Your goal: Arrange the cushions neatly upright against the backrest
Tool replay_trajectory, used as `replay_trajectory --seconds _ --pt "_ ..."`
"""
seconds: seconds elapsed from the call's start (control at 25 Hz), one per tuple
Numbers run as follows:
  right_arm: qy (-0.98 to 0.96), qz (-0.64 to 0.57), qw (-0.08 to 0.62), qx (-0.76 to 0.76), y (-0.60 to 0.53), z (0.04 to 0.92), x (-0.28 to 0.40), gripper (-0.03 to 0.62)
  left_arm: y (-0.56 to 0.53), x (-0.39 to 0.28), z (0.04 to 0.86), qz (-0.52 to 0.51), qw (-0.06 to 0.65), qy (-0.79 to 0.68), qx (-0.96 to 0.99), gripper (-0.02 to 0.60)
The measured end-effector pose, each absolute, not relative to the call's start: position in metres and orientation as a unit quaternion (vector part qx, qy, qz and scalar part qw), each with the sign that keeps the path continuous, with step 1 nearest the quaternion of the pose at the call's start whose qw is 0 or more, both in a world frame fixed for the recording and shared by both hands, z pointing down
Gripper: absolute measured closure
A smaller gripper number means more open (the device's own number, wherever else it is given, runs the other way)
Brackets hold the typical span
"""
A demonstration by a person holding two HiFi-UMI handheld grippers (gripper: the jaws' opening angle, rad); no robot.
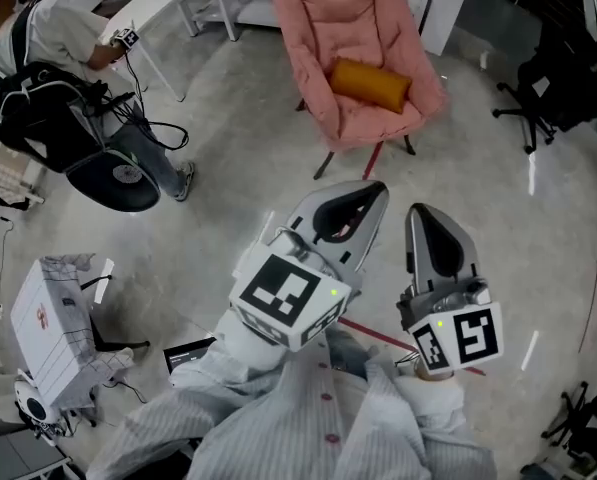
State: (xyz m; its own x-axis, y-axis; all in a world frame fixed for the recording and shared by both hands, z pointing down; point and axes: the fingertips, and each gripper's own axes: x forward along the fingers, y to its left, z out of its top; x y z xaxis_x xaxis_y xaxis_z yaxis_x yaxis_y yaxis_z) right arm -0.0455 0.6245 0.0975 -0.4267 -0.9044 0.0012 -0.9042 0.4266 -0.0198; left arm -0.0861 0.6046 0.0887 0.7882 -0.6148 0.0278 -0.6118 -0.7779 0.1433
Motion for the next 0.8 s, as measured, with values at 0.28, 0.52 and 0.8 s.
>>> replay_trajectory --seconds 0.28,0.52,0.8 --pt "0.841 -0.011 0.008 -0.54 0.621 0.099 -0.037 0.582 0.599 -0.083 0.09 -0.011 0.072 -0.332 0.94 0.572" --pt "0.841 -0.015 0.003 -0.54 0.595 0.107 -0.037 0.582 0.571 -0.084 0.097 -0.01 0.076 -0.335 0.939 0.572" --pt "0.839 -0.013 -0.001 -0.544 0.524 0.107 -0.035 0.582 0.498 -0.082 0.095 -0.011 0.073 -0.332 0.94 0.572"
